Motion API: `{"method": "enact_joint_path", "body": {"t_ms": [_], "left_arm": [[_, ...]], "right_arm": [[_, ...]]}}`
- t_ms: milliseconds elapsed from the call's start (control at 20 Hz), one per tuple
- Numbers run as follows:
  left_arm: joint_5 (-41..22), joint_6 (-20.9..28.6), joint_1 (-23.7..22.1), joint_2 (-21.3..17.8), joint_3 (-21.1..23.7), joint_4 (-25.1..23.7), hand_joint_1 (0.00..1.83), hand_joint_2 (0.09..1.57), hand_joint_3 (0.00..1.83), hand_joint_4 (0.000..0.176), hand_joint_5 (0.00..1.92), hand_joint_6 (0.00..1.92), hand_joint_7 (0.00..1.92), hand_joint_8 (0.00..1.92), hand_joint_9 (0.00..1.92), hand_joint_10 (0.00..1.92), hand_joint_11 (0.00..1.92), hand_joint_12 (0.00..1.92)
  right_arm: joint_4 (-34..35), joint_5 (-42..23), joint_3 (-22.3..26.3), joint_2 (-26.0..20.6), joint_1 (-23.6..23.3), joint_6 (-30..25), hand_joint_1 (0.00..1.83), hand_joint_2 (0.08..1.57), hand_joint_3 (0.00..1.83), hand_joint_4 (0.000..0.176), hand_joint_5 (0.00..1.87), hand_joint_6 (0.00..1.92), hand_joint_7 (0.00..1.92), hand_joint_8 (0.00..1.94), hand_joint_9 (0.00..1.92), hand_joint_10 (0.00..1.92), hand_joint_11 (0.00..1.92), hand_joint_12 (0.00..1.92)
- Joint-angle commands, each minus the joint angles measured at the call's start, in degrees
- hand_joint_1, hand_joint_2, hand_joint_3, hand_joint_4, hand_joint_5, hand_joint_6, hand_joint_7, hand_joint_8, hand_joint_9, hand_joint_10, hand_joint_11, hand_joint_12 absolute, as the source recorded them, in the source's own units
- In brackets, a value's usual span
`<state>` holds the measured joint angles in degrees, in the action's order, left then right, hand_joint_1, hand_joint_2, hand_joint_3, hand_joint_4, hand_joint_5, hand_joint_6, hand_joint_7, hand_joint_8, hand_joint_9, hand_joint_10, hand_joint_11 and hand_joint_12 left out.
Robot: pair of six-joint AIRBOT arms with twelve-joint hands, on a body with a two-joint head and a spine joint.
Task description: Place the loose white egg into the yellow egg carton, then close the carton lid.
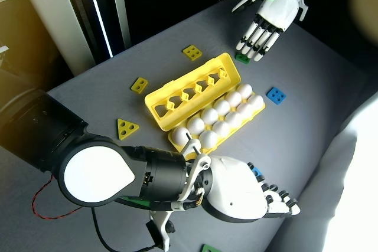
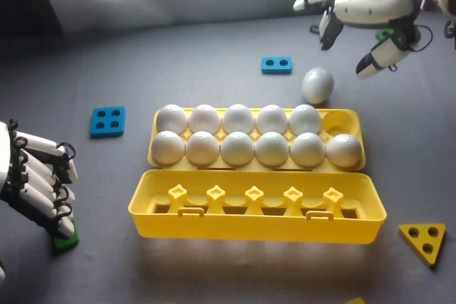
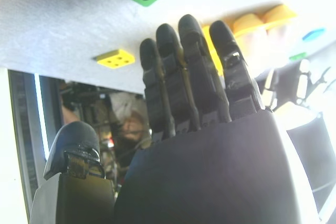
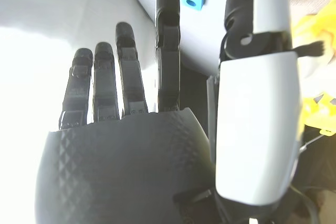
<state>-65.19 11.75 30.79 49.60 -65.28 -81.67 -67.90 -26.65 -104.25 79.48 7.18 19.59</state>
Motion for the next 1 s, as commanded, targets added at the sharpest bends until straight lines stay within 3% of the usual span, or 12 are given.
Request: {"method": "enact_joint_path", "body": {"t_ms": [0,50,100,150,250,450,500,750,850,950], "left_arm": [[-2.68,0.20,-0.21,-0.78,-0.55,3.55,0.00,1.18,0.00,0.000,0.55,0.00,0.58,0.00,0.52,0.00,0.00,0.77],[-2.64,0.20,-0.21,-0.77,-0.57,3.55,0.00,1.19,0.00,0.000,0.55,0.00,0.58,0.00,0.51,0.00,0.00,0.75],[-2.64,0.20,-0.21,-0.75,-0.59,3.55,0.00,1.19,0.00,0.000,0.55,0.00,0.57,0.00,0.50,0.00,0.00,0.73],[-2.64,0.20,-0.21,-0.74,-0.60,3.55,0.00,1.19,0.00,0.000,0.55,0.00,0.58,0.00,0.51,0.00,0.00,0.75],[-2.64,0.20,-0.23,-0.70,-0.60,3.55,0.00,1.18,0.00,0.000,0.56,0.00,0.59,0.00,0.52,0.00,0.00,0.74],[-2.64,0.20,-0.34,-0.68,-0.60,3.55,0.00,1.18,0.00,0.000,0.56,0.00,0.59,0.00,0.51,0.00,0.00,0.76],[-2.64,0.20,-0.37,-0.66,-0.61,3.55,0.00,1.18,0.00,0.000,0.55,0.00,0.58,0.00,0.50,0.00,0.00,0.74],[-2.64,0.46,-0.48,-0.62,-0.66,3.55,0.00,1.18,0.00,0.000,0.56,0.00,0.59,0.00,0.51,0.00,0.00,0.74],[-2.64,0.46,-0.49,-0.60,-0.66,3.55,0.00,1.18,0.00,0.000,0.55,0.00,0.57,0.00,0.49,0.00,0.00,0.70],[-2.64,0.46,-0.56,-0.54,-0.67,3.55,0.00,1.18,0.00,0.000,0.55,0.00,0.57,0.00,0.50,0.00,0.00,0.72]], "right_arm": [[1.89,-3.67,0.03,-1.11,-1.02,0.01,0.90,0.89,0.00,0.138,0.88,0.00,0.28,0.00,0.06,0.00,0.00,0.00],[1.76,-4.36,0.18,-1.16,-1.10,-0.03,0.89,0.89,0.00,0.150,0.88,0.00,0.27,0.00,0.06,0.00,0.00,0.00],[1.74,-4.87,0.22,-1.16,-1.13,-0.09,0.90,0.88,0.00,0.144,0.87,0.00,0.29,0.01,0.06,0.00,0.00,0.00],[1.75,-5.41,0.23,-1.14,-1.18,-0.11,0.91,0.88,0.00,0.126,0.88,0.00,0.32,0.02,0.07,0.01,0.00,0.00],[1.76,-6.47,0.49,-1.11,-1.22,-0.41,0.90,0.88,0.00,0.134,0.88,0.01,0.32,0.01,0.07,0.00,0.00,0.00],[1.76,-6.85,1.67,-1.02,-1.10,-0.37,0.91,0.88,0.00,0.112,0.88,0.00,0.32,0.01,0.07,0.00,0.00,0.00],[1.76,-6.91,1.99,-0.92,-1.05,-0.30,0.90,0.89,0.00,0.126,0.87,0.00,0.32,0.00,0.07,0.00,0.00,0.00],[1.76,-7.30,2.51,-0.17,-1.13,1.24,0.90,0.89,0.00,0.136,0.89,0.01,0.33,0.00,0.07,0.00,0.00,0.00],[1.76,-7.36,2.50,0.06,-1.10,2.07,0.88,0.90,0.00,0.153,0.87,0.00,0.31,0.00,0.06,0.00,0.00,0.00],[1.76,-7.37,2.48,0.25,-0.96,2.96,0.87,0.89,0.00,0.152,0.87,0.00,0.28,0.00,0.06,0.00,0.00,0.00]]}}
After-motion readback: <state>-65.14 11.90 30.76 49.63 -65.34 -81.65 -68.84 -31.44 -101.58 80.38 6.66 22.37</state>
